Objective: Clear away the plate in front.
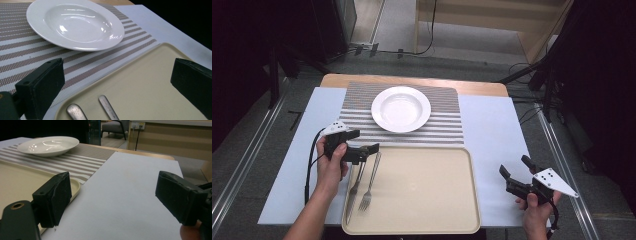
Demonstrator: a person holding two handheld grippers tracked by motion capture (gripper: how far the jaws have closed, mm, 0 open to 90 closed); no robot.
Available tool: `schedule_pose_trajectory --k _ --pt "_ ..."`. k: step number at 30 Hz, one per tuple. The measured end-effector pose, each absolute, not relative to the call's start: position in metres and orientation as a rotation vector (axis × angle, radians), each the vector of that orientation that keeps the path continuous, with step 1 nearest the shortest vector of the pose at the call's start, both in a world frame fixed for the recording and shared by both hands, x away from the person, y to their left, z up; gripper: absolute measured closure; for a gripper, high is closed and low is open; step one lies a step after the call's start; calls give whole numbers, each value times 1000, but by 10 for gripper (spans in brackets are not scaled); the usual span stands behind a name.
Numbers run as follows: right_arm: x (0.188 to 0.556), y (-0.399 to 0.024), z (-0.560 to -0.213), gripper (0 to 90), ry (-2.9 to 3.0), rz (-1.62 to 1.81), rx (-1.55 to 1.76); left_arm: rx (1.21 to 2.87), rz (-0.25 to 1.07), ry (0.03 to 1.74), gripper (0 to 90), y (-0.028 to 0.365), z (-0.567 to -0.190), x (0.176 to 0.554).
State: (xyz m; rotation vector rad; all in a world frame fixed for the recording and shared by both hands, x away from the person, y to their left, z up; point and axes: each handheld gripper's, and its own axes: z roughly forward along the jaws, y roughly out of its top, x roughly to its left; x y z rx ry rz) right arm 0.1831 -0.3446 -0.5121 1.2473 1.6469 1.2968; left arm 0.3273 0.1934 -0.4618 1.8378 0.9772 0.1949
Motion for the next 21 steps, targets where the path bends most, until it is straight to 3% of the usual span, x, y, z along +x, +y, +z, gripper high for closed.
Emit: schedule_pose_trajectory --k 21 --pt "183 -336 -511 138 1678 1276 1209 1843 180 1085 0 190 -467 391"
